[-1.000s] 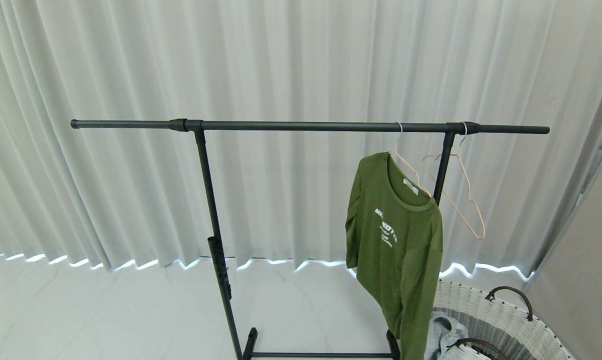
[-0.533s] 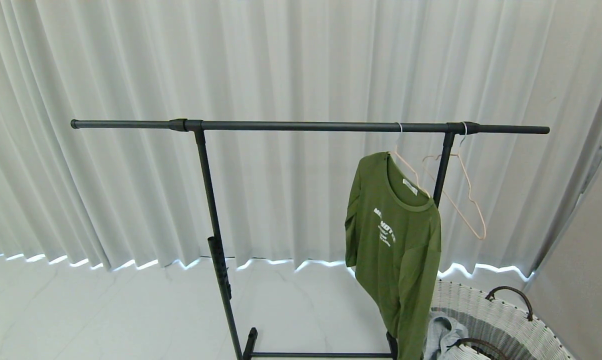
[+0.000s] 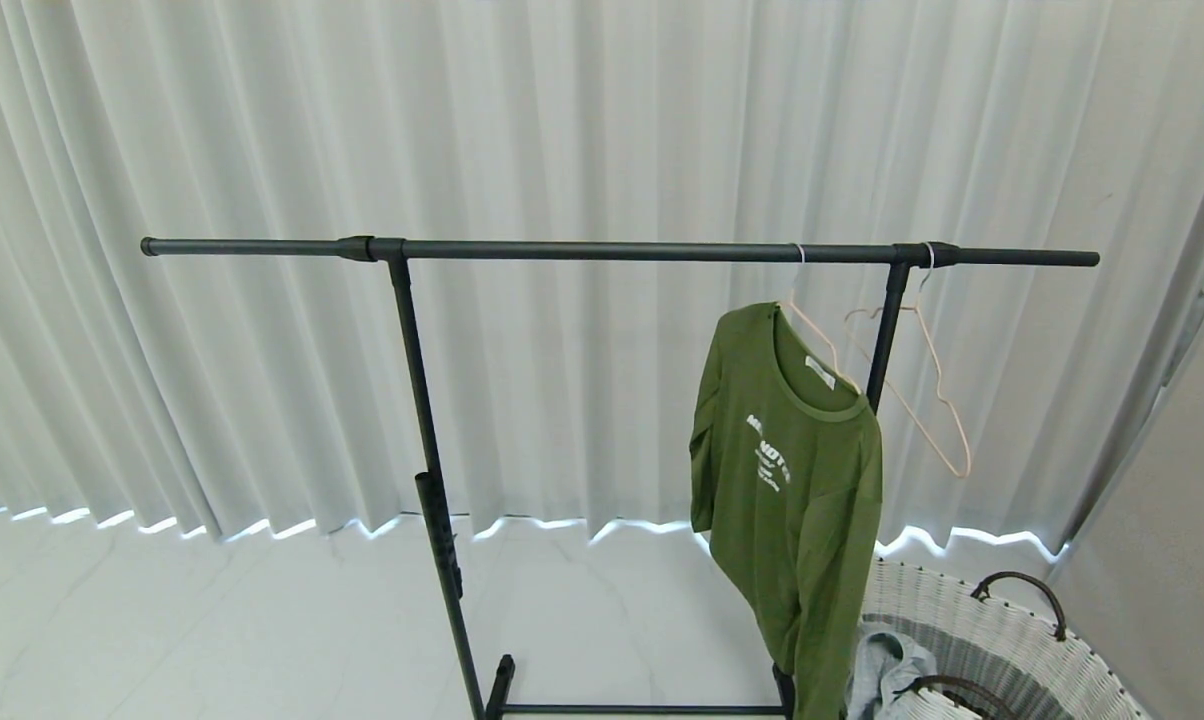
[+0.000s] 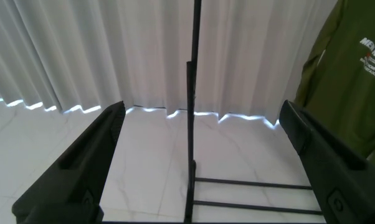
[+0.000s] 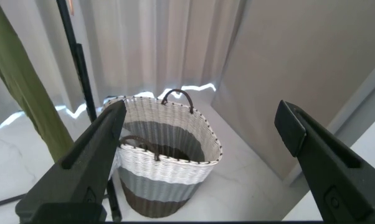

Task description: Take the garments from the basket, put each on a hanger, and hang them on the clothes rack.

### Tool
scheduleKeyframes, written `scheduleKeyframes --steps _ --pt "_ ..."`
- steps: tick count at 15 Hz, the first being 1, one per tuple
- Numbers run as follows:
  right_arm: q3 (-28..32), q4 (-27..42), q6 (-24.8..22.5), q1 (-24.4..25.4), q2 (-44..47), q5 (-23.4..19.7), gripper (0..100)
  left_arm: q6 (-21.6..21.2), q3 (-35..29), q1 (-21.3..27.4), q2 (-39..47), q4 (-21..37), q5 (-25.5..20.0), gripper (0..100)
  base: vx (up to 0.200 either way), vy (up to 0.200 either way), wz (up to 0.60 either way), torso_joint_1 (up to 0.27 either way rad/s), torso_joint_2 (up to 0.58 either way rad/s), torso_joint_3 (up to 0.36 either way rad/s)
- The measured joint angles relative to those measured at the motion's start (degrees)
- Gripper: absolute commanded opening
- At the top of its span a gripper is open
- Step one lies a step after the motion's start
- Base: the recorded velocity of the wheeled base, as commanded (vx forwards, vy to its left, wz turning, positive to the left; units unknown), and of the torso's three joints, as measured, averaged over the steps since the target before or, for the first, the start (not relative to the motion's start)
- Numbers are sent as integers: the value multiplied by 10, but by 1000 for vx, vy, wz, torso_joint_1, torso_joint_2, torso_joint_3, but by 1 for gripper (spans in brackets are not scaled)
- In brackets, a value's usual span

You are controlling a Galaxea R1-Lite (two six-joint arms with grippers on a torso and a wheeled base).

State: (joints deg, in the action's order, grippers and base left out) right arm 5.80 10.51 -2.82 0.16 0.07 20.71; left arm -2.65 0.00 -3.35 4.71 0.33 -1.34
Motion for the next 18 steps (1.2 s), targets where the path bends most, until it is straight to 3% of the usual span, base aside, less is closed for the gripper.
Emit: scheduleKeyframes --steps 15,18 --pt "0 -1 1 0 0 -4 100 -3 0 0 -1 0 0 100 0 0 0 -196 475 275" --pt "0 0 0 0 0 -5 100 -6 0 -1 -1 0 0 100 0 0 0 -61 168 108"
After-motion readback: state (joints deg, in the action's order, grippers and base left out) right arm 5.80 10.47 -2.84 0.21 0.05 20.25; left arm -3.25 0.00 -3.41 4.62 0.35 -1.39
